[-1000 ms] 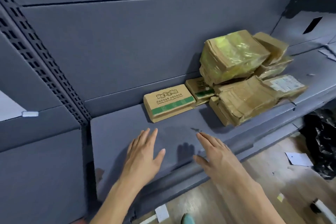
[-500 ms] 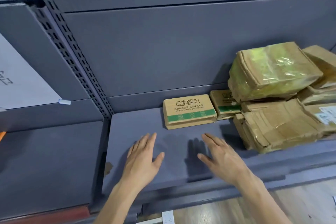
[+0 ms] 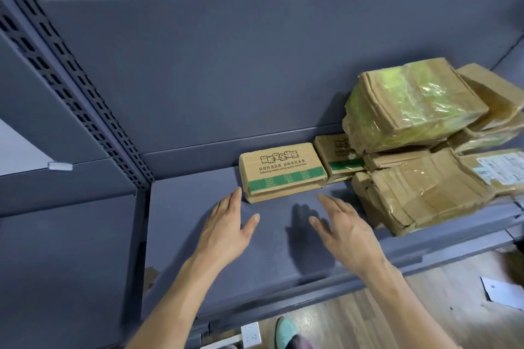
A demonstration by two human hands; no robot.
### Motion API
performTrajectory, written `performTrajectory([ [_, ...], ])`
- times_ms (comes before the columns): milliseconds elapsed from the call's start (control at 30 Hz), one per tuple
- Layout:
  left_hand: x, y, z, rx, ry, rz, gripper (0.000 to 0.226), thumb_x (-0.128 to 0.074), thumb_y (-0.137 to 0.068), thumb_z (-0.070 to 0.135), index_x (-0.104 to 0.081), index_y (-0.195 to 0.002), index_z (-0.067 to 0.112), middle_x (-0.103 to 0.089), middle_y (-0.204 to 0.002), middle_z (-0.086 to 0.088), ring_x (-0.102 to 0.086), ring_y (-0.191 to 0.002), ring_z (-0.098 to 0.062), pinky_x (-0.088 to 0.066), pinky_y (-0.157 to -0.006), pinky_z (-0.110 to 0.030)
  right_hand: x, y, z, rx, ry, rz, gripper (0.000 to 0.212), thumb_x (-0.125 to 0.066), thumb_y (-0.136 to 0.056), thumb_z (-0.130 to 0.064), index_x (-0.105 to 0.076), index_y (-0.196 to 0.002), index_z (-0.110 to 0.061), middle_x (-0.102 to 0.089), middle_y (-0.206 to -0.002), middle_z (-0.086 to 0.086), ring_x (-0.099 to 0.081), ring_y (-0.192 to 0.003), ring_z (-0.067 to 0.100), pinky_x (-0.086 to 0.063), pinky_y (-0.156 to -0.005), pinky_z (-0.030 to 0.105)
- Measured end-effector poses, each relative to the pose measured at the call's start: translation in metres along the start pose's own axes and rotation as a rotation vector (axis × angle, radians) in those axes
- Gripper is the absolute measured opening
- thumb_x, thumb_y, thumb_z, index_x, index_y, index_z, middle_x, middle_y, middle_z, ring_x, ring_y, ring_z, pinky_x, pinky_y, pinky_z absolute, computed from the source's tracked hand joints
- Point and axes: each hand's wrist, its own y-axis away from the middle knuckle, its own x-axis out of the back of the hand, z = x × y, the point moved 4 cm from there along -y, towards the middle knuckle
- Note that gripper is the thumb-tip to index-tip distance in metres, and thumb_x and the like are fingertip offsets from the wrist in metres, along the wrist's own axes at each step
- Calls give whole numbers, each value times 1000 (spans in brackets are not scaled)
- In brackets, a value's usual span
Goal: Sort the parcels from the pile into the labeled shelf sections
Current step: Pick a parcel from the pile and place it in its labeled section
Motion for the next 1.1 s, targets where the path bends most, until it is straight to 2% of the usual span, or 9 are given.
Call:
performTrajectory([
  [233, 4, -40, 18, 64, 28, 17, 65, -46, -105, 47, -24, -159, 19, -46, -154, -4, -43, -141, -26, -37, -110, -39, 10, -70, 2, 109, 118, 8, 60, -48, -103, -46, -41, -150, -10, -43, -152, 9, -39, -134, 32, -29, -113, 37],
  [367, 3, -64, 25, 99, 43, 4, 61, -45, -106, 45, -25, -158, 21, -50, -149, -6, -49, -135, -29, -43, -109, -43, 4, -99, 1, 116, 239, -22, 63, -37, -103, -57, -39, -147, -13, -43, -145, 11, -39, -122, 31, -31, -106, 38],
  [500, 0, -74, 27, 174, 126, 36, 51, -46, -107, 38, -33, -152, 18, -55, -145, -6, -54, -130, -31, -46, -104, -42, -4, -107, -2, 106, 307, -3, 60, -38, -101, -55, -41, -144, -13, -49, -133, 14, -44, -116, 31, -31, -101, 38],
  [600, -3, -69, 23, 212, 203, 80, 50, -50, -105, 38, -37, -150, 20, -56, -144, -2, -55, -130, -28, -47, -104, -43, -1, -102, -4, 87, 212, 43, 49, -47, -99, -49, -51, -134, -15, -55, -121, 15, -47, -107, 33, -32, -96, 40],
  [700, -5, -59, 11, 272, 246, 82, 42, -52, -102, 49, -47, -134, 23, -61, -135, 2, -60, -123, -24, -50, -96, -40, -6, -93, 1, 66, 83, 9, 45, -49, -99, -48, -47, -133, -17, -52, -123, 12, -46, -107, 29, -36, -95, 37],
  [833, -11, -52, -4, 280, 370, 29, 21, -57, -99, 55, -60, -113, 40, -70, -123, 14, -68, -111, -13, -57, -84, -30, -9, -85, 9, -24, -102, -54, 69, -54, -100, -45, -31, -153, -7, -40, -134, 16, -46, -121, 34, -44, -98, 40],
  [900, -15, -48, -7, 307, 541, 7, 29, -68, -95, 50, -59, -118, 35, -71, -119, 15, -70, -105, -6, -60, -75, -24, -9, -83, 11, -85, -137, -94, 76, -52, -101, -46, -24, -156, -2, -37, -141, 21, -40, -130, 38, -41, -103, 40],
  [1000, -18, -41, -13, 331, 637, 32, 57, -78, -88, 47, -50, -132, 24, -69, -123, 10, -67, -112, -10, -56, -97, -38, -10, -83, 14, -117, -252, -144, 68, -52, -101, -46, -33, -150, -3, -48, -141, 22, -40, -134, 38, -39, -110, 43],
  [1100, -8, -33, -14, 245, 651, 64, 72, -81, -87, 40, -42, -146, 33, -62, -135, 19, -58, -127, -5, -46, -112, -37, 1, -80, 16, -85, -494, -86, 61, -53, -97, -55, -43, -145, -18, -57, -139, 9, -46, -134, 32, -42, -109, 44],
])
